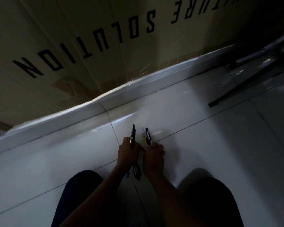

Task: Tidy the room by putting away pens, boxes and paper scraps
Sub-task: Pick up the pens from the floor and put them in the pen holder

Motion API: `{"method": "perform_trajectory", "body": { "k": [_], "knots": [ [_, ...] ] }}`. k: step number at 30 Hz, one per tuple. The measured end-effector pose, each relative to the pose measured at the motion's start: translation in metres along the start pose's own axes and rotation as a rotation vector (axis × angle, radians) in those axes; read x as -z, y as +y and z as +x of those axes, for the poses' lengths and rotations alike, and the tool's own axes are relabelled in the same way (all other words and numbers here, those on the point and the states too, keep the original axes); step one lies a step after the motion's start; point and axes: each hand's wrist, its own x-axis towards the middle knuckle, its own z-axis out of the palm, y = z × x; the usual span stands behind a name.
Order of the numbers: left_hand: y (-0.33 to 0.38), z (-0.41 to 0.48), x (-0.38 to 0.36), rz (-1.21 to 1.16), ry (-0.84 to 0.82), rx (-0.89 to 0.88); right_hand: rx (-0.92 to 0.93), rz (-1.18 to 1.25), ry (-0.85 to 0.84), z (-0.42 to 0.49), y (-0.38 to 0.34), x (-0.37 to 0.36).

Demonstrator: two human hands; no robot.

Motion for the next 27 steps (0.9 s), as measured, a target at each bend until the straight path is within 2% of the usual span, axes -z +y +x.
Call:
{"method": "perform_trajectory", "body": {
  "k": [2, 4, 7, 12, 16, 27],
  "knots": [
    [-0.002, 0.000, 0.002, 0.040, 0.015, -0.004, -0.006, 0.057, 0.048, 0.003, 0.005, -0.001],
    [0.000, -0.001, 0.005, 0.037, 0.028, -0.006, -0.007, 0.129, 0.011, 0.009, 0.010, 0.002],
    [0.002, -0.004, 0.010, -0.034, 0.022, 0.003, -0.061, 0.211, -0.144, 0.013, 0.015, 0.011],
    [0.017, -0.010, 0.015, -0.187, -0.041, -0.014, 0.061, 0.373, -0.325, 0.007, 0.016, 0.024],
    [0.030, -0.017, 0.021, -0.261, -0.080, -0.021, 0.036, 0.524, -0.315, 0.004, 0.012, 0.038],
    [0.064, -0.042, 0.047, -0.320, -0.015, -0.076, -0.016, 0.777, -0.164, -0.012, -0.003, 0.084]
  ]
}}
